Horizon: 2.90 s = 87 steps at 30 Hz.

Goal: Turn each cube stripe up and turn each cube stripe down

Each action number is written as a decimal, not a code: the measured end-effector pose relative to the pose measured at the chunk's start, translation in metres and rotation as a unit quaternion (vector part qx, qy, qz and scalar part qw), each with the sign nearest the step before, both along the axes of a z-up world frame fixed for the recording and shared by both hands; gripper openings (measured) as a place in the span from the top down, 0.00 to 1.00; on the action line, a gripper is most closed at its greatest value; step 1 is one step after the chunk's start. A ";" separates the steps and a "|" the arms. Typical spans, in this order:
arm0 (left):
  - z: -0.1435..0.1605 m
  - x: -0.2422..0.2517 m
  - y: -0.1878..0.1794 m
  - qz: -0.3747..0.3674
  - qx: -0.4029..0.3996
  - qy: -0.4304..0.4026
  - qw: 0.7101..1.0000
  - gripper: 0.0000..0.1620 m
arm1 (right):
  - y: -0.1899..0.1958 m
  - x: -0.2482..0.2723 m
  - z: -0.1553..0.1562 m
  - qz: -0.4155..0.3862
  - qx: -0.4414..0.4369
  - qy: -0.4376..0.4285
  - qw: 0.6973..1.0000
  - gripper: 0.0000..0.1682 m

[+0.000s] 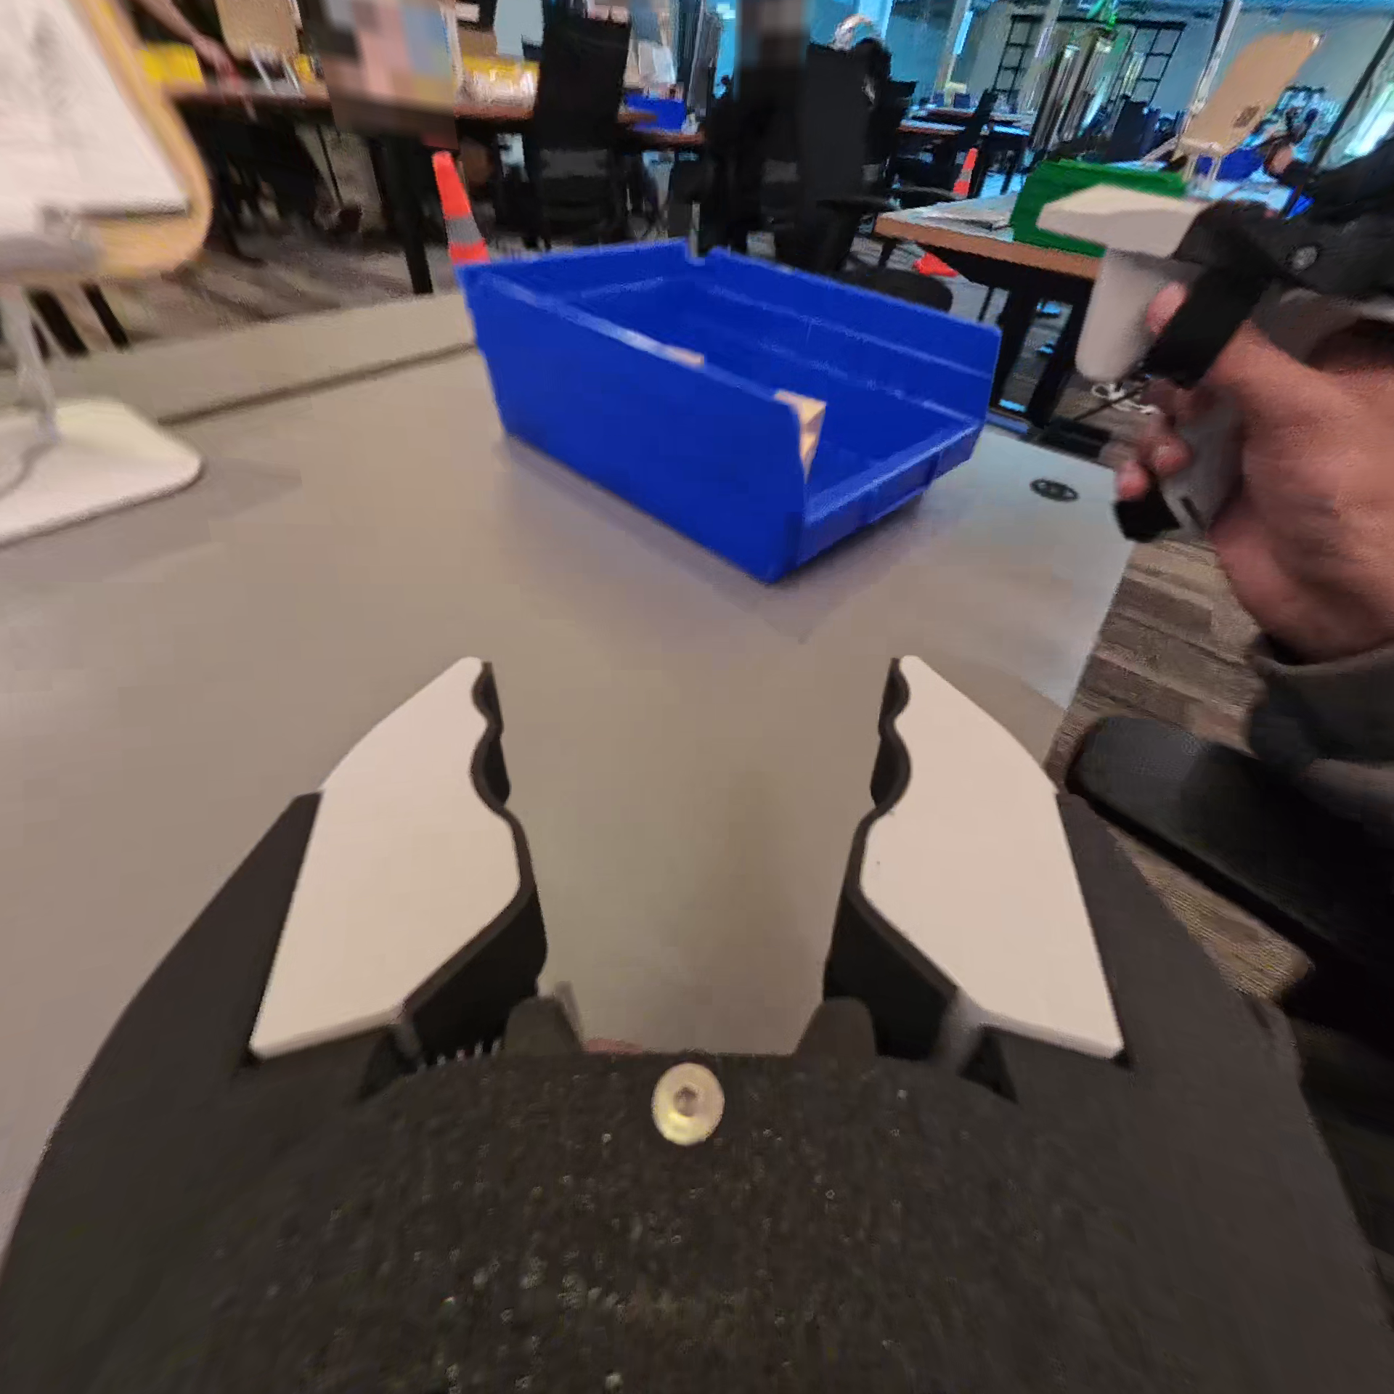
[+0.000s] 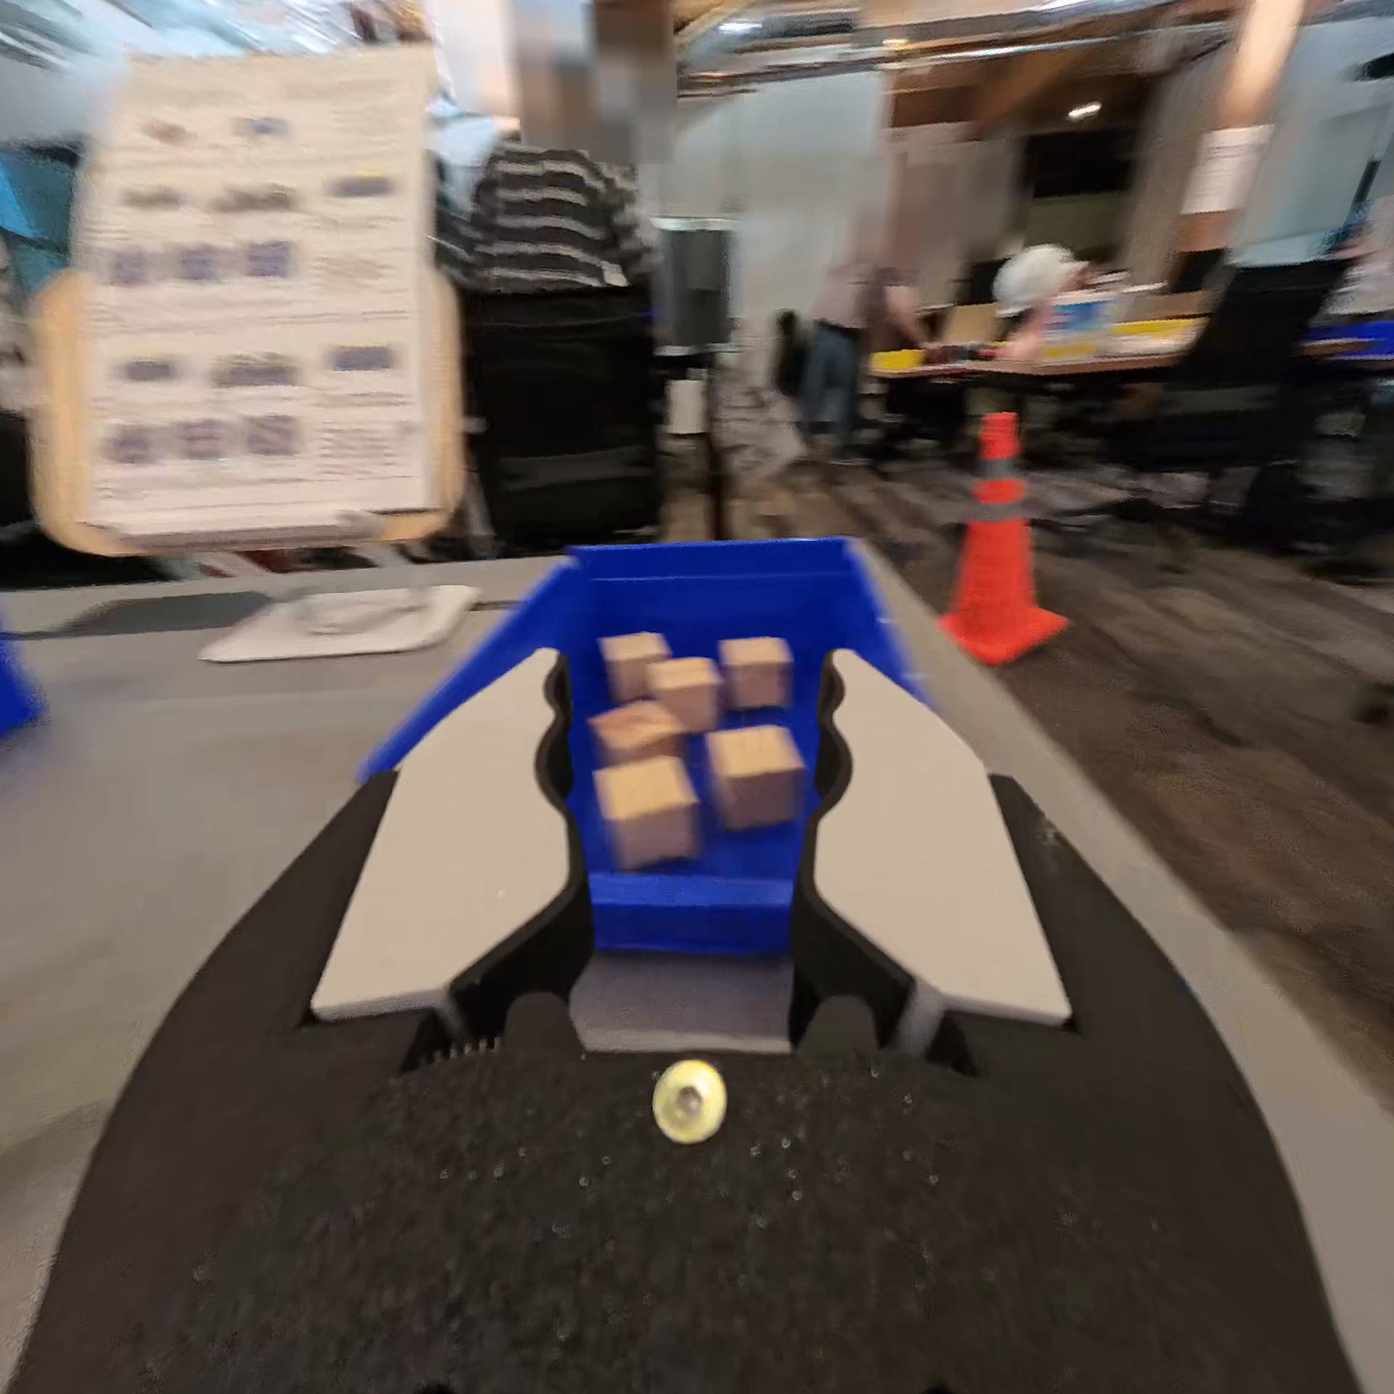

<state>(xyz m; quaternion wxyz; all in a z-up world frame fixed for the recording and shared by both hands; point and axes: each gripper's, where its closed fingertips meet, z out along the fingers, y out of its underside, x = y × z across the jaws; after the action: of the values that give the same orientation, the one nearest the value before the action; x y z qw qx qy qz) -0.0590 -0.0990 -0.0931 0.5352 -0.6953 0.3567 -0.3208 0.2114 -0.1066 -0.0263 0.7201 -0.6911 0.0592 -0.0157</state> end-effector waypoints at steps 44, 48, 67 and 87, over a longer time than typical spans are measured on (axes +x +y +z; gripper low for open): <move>-0.025 -0.173 0.060 0.346 -0.077 0.080 0.931 0.88 | 0.086 -0.261 -0.096 0.213 -0.214 0.025 0.953 0.96; 0.002 -0.183 0.031 0.297 -0.048 0.044 0.953 0.57 | 0.069 -0.241 -0.088 0.212 -0.150 -0.029 0.965 0.65; -0.029 -0.472 0.114 0.502 -0.045 0.089 0.859 0.71 | -0.024 -0.319 -0.067 0.366 -0.011 -0.138 0.920 0.65; -0.033 -0.442 -0.062 0.550 -0.045 0.059 0.832 0.98 | -0.035 -0.500 -0.083 0.467 -0.135 -0.065 0.871 0.77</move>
<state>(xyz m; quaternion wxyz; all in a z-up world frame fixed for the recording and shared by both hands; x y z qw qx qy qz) -0.5008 -0.1614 -0.1260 0.5699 -0.8172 -0.0688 0.0524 -0.2888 -0.1420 -0.1090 0.5450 -0.7264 -0.3200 0.2700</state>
